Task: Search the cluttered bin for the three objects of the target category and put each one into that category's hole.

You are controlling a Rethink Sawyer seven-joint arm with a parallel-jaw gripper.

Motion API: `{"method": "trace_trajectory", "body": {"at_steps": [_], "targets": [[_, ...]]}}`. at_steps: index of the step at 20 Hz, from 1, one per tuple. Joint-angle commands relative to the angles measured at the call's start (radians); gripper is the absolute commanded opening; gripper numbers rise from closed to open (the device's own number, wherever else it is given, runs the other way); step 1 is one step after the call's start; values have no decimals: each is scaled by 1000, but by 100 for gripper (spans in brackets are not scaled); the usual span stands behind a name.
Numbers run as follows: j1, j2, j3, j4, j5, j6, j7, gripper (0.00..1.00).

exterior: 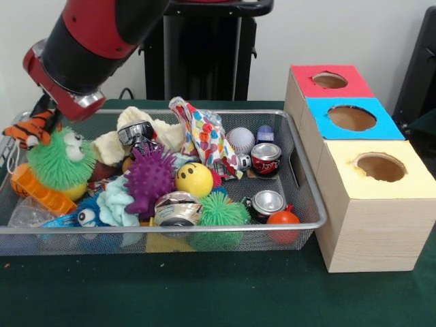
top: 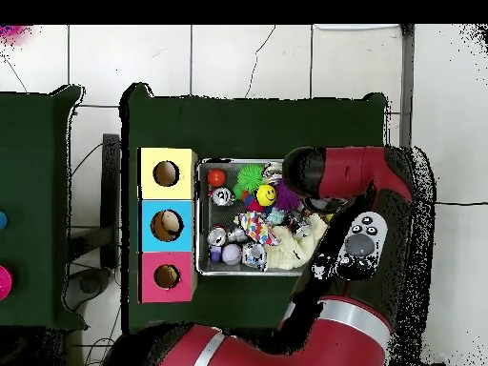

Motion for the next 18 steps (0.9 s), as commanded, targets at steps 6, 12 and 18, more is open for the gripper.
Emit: {"method": "trace_trajectory", "body": {"at_steps": [6,12,18], "targets": [[65,49,18,28,-43,100,-18,0],[80,46,19,38,-16,107,11,0],[57,12,97,90,93,85,58,0]]}}
